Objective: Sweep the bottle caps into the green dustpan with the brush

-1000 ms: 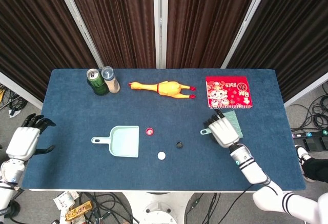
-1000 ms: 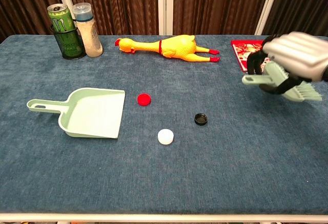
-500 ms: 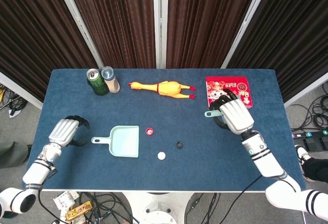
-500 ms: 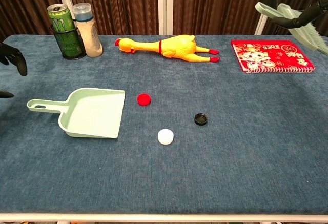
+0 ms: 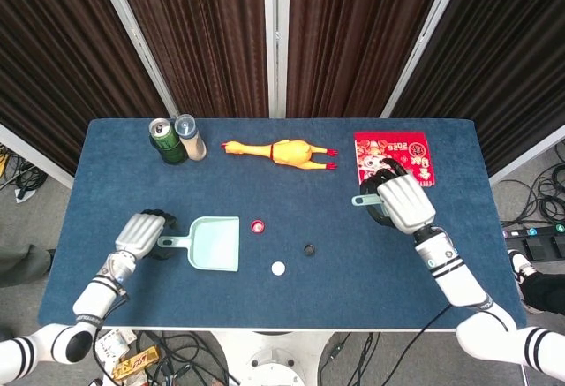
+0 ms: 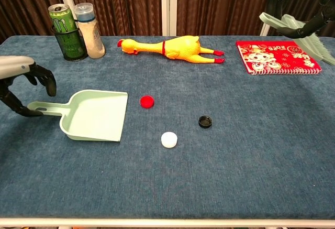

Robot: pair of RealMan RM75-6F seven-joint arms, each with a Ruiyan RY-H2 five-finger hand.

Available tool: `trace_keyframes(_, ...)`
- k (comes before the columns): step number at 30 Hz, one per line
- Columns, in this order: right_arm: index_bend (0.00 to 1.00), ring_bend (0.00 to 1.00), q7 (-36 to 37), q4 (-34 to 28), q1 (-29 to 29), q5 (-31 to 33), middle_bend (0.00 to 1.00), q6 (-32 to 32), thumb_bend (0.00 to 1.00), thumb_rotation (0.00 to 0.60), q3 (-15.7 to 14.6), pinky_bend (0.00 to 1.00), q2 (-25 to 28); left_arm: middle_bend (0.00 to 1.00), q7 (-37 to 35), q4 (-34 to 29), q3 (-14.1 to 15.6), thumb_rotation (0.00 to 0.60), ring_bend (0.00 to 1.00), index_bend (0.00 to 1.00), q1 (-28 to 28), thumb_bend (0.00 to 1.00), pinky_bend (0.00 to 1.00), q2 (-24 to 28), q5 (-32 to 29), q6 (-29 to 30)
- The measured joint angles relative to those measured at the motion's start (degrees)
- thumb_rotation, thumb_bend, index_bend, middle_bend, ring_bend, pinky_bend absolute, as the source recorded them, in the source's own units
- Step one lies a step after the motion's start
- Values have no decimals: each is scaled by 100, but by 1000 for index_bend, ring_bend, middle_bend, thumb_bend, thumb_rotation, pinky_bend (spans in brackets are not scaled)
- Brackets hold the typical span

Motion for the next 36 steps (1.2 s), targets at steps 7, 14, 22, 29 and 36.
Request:
trace_keyframes(7, 763, 323, -29, 55, -4, 26, 694, -25, 457, 600, -73, 159, -43, 384, 477, 208, 41, 600, 284, 423, -132, 229, 263, -380, -389, 74)
trace_keyframes(14, 763, 323, -66, 99, 3, 27, 694, -33, 457, 600, -129, 159, -90, 409, 576, 294, 68, 600, 284, 444, -214, 265, 264, -498, -575, 74)
trace_keyframes(22, 763, 323, -11, 138, -13, 7, 694, -39, 457, 600, -208, 159, -156, 442, 521, 309, 98, 600, 308, 484, -246, 324, 264, -505, -529, 117)
trace_keyframes(29, 763, 325, 140, 226, 19, -47, 694, -162, 457, 600, -316, 159, -379, 468, 447, 289, 106, 600, 317, 513, -343, 366, 264, -462, -485, 0)
trace_keyframes(36, 784, 337, 544, 405, 174, -169, 701, -419, 497, 600, -404, 159, -782, 488, 464, 152, 97, 600, 328, 536, -441, 370, 264, -398, -442, -34)
